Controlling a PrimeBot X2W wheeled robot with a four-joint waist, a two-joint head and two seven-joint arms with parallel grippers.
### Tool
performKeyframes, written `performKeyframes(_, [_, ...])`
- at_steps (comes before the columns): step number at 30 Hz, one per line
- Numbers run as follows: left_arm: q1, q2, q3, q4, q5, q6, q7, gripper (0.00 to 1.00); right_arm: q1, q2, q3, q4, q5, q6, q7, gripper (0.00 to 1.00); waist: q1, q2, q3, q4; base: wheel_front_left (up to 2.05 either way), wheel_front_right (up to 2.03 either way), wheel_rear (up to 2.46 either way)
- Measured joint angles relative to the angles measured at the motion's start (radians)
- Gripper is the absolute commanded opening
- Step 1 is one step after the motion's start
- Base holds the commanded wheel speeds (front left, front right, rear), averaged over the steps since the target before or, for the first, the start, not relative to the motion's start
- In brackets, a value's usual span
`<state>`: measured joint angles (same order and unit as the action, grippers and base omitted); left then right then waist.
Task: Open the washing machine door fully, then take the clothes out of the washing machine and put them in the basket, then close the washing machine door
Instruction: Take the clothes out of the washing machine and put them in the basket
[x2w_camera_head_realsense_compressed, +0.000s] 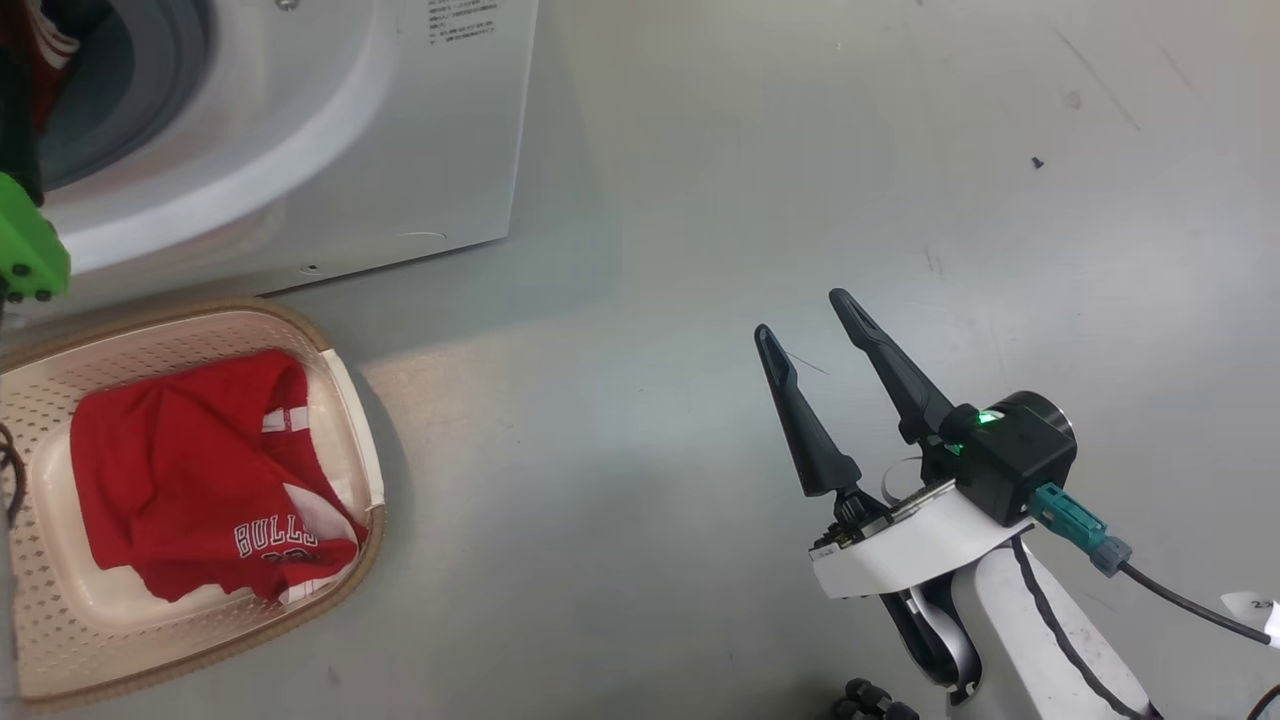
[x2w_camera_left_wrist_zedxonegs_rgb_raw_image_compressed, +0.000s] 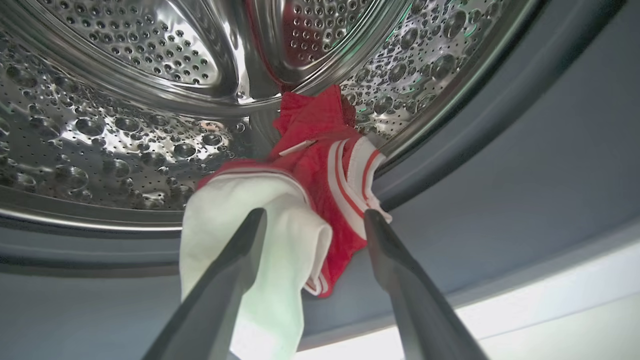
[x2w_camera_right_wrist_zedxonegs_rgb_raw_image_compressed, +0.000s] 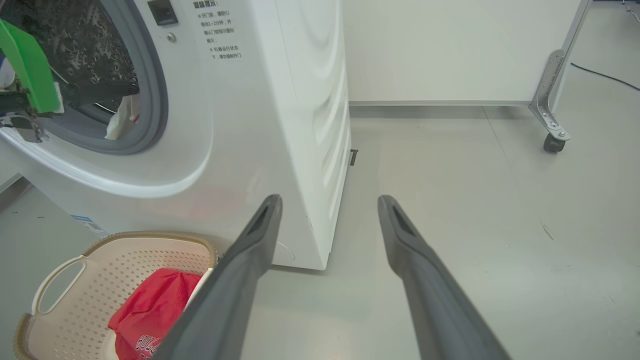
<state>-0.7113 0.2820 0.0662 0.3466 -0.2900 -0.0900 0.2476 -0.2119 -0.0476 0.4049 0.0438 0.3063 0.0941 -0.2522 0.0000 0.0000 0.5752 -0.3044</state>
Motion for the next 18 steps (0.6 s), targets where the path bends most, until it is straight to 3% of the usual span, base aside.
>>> performKeyframes(8, [-0.111,0.061,0.002,0.098,0.037,0.025,0.07,1.0,-0.028,0.0,0.031,0.0,0.01,-0.002,0.0,1.0,0.0,0.0,0.027,-0.036,0.0,0.0,0.0])
performKeyframes(18, [-0.208,0.069,-0.032,0.191,0.068,0.025,0.11,1.0,-0.039,0.0,0.052,0.0,0.018,-0.02,0.0,1.0,0.0,0.0,0.055,-0.069,0.0,0.0,0.0])
